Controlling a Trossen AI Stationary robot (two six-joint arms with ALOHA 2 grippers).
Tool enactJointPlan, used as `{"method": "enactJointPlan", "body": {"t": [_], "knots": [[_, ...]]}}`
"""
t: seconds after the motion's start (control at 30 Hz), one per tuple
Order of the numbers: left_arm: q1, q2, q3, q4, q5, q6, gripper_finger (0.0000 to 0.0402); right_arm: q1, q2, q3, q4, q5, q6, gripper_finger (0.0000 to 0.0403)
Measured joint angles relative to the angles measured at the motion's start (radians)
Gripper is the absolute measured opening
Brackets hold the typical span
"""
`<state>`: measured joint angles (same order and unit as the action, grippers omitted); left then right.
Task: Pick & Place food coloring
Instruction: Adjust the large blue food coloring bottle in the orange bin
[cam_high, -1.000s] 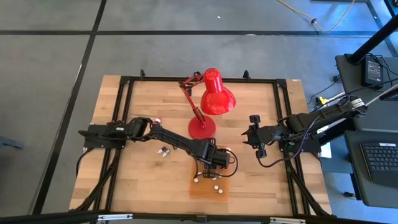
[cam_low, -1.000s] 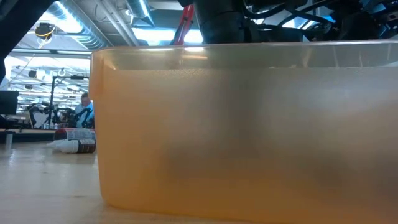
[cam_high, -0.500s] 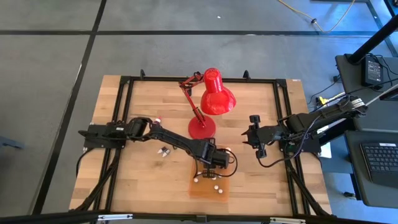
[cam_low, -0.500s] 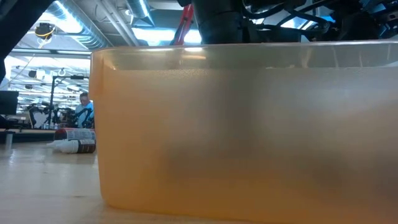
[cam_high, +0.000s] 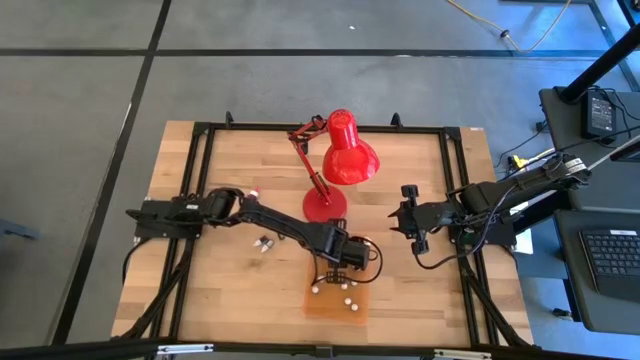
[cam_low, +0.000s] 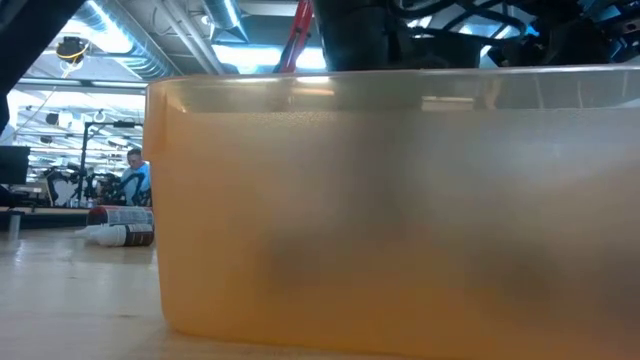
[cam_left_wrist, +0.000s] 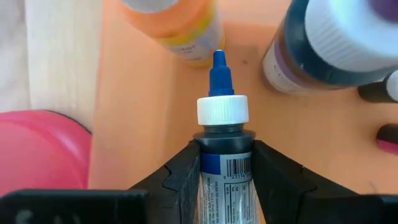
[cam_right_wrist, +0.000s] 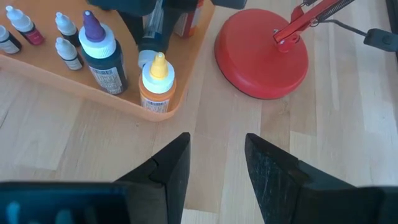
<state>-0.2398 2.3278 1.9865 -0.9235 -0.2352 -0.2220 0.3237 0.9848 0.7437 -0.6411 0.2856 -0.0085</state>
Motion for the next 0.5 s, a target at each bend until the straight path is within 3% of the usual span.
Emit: {"method": "enactJointPlan", "body": {"t": [0.5], "knots": [[-0.007,-0.098,0.006,0.007,-0.055,-0.053,0.0127,0.0,0.0,0.0,0.007,0.0,-0.03,0.0156]]}}
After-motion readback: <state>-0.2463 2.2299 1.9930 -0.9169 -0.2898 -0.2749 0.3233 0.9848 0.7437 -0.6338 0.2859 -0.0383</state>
